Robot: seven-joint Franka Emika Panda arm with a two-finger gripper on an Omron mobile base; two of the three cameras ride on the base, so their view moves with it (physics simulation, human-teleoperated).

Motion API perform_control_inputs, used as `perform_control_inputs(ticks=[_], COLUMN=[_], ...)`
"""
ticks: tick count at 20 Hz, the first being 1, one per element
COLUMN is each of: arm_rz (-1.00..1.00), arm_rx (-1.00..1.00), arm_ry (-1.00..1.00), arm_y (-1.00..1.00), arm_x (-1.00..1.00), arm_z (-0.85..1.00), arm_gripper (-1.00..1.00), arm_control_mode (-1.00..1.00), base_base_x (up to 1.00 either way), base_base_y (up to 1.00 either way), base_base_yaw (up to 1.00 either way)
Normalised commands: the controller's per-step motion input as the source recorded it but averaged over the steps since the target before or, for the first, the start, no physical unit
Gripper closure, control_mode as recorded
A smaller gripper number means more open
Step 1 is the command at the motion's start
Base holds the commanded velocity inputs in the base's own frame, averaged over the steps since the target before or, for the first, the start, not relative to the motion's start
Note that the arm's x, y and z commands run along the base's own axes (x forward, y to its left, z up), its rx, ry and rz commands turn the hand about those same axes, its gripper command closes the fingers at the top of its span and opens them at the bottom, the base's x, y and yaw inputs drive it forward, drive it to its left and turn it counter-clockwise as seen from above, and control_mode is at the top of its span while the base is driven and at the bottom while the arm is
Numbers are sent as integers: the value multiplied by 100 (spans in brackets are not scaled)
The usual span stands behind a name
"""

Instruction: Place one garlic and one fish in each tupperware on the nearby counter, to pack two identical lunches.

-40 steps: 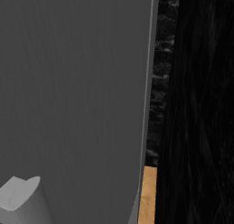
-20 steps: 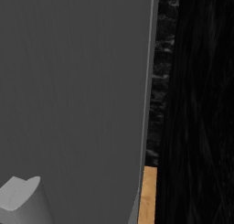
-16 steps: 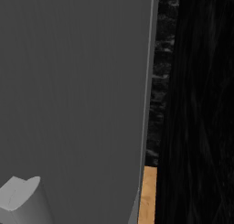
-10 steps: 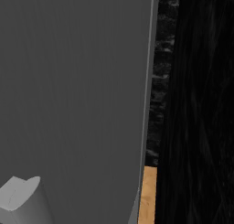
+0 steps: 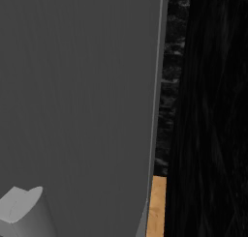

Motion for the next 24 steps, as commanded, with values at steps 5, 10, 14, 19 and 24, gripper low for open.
perform_control_inputs(ticks=[5,10,14,19,24], arm_rz=[0,0,0,-1,-5], arm_rx=[-1,-9,-12,-6,-1], arm_ry=[0,0,-1,-9,-7], arm_y=[-5,0,0,0,4], arm_x=[63,10,-4,-62,-100], arm_z=[-11,-74,-97,-39,-32], arm_gripper=[-100,100,100,100,100], arm_control_mode=[-100,-100,-100,-100,-100], base_base_x=[0,0,0,0,0], base_base_y=[0,0,0,0,0], base_base_yaw=[0,0,0,0,0])
